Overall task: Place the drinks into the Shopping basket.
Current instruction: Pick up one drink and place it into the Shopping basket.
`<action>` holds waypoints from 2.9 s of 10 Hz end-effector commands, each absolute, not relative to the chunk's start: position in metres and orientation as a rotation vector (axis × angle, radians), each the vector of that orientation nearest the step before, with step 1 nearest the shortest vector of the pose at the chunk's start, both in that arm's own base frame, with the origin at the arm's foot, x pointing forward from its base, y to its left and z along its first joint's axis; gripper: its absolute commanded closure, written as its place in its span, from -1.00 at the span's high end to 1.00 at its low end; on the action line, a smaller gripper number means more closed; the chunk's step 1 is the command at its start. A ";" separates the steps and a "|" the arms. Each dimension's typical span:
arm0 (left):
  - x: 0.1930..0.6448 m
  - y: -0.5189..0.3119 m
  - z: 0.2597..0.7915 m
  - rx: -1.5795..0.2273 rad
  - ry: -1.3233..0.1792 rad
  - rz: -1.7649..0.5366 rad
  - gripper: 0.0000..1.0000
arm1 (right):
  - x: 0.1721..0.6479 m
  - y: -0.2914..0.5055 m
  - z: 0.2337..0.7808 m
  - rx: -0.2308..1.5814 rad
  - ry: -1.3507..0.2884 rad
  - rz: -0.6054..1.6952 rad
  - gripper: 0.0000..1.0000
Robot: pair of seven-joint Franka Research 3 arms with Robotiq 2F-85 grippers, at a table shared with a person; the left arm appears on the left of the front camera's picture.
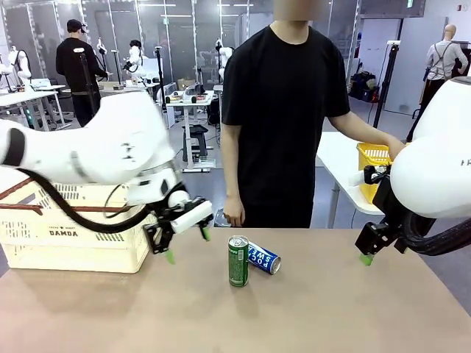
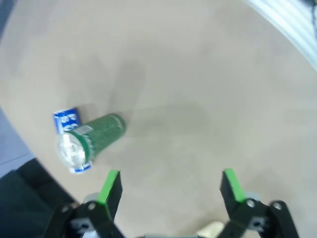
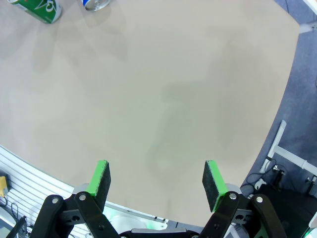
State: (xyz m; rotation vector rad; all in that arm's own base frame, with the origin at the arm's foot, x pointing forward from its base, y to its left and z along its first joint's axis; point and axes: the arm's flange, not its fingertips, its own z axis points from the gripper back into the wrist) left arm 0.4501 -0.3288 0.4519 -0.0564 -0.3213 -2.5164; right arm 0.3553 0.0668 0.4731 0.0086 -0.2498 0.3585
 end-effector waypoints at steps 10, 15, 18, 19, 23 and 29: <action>0.545 -0.458 0.444 -0.010 -0.125 -2.564 1.00 | 0.355 0.066 0.473 0.014 -0.246 0.365 0.87; 0.542 -0.451 0.438 -0.007 -0.151 -2.573 1.00 | 0.355 0.066 0.473 0.014 -0.246 0.365 0.87; 0.544 -0.451 0.437 -0.017 -0.140 -2.566 1.00 | 0.355 0.066 0.473 0.014 -0.246 0.365 0.87; 0.546 -0.450 0.430 -0.040 -0.142 -2.582 1.00 | 0.355 0.066 0.473 0.014 -0.246 0.365 0.87; 0.550 -0.450 0.404 -0.068 -0.111 -2.584 1.00 | 0.355 0.066 0.473 0.014 -0.246 0.365 0.87; 0.546 -0.447 0.375 -0.138 -0.089 -2.554 1.00 | 0.355 0.066 0.473 0.014 -0.246 0.365 0.87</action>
